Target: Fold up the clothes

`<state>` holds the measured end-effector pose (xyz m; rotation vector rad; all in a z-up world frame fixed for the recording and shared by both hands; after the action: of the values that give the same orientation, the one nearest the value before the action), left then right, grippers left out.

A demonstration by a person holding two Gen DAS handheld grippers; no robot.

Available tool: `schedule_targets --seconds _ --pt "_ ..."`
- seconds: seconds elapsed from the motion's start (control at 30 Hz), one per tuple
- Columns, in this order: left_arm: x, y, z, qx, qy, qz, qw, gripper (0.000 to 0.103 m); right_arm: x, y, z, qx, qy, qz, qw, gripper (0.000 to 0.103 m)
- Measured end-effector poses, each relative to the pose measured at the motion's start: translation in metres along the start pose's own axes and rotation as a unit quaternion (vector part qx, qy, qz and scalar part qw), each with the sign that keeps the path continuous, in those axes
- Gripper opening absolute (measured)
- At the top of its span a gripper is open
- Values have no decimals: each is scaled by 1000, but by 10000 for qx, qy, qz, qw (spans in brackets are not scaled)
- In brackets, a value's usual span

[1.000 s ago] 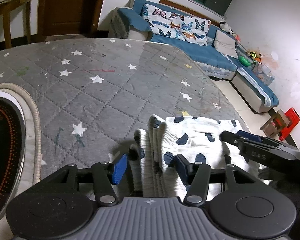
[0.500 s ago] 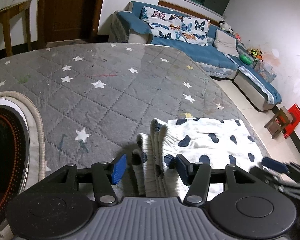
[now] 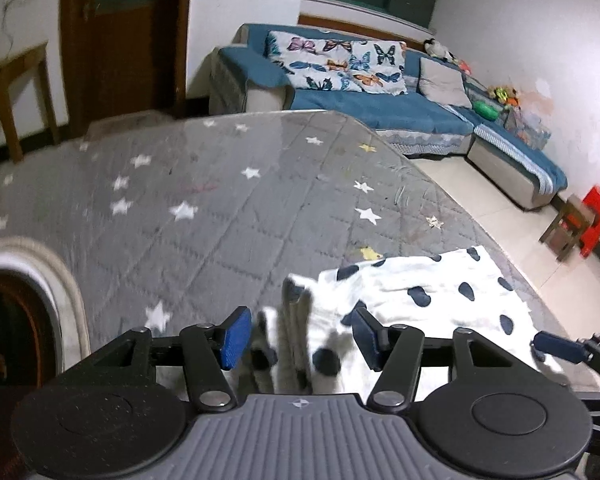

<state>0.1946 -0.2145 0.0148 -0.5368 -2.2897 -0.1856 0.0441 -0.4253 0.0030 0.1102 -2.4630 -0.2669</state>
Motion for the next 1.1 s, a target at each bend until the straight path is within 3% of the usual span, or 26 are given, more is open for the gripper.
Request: schedule_targets --seconds 0.2,0.6,0.83,1.1 --pt "-23 -1 -4 -256 104 -171 9995 59 -10 3 4 16 50 -23 10000 66" --pt "-39 4 -4 -141 269 -136 9994 60 -13 -1 5 45 111 -43 9999 66" --pt "-29 -9 -15 -283 108 11 9995 60 -13 6 -19 165 -31 -87 9998 66" --pt "-41 -21 -16 -637 193 -51 9978 60 -46 7 -45 84 75 -54 9999 64"
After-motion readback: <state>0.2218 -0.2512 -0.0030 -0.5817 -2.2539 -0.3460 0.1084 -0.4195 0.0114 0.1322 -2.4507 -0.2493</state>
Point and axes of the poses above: each gripper's, at about its wrist camera, not at the fingertips, and x roughly against the way its jaws point, y to its left, z to its underside, the point moved 7 cm from there along -x, roughly the way its jaws point, and after that the axes turned 8 degrees about -x, right-handed, at the moved point
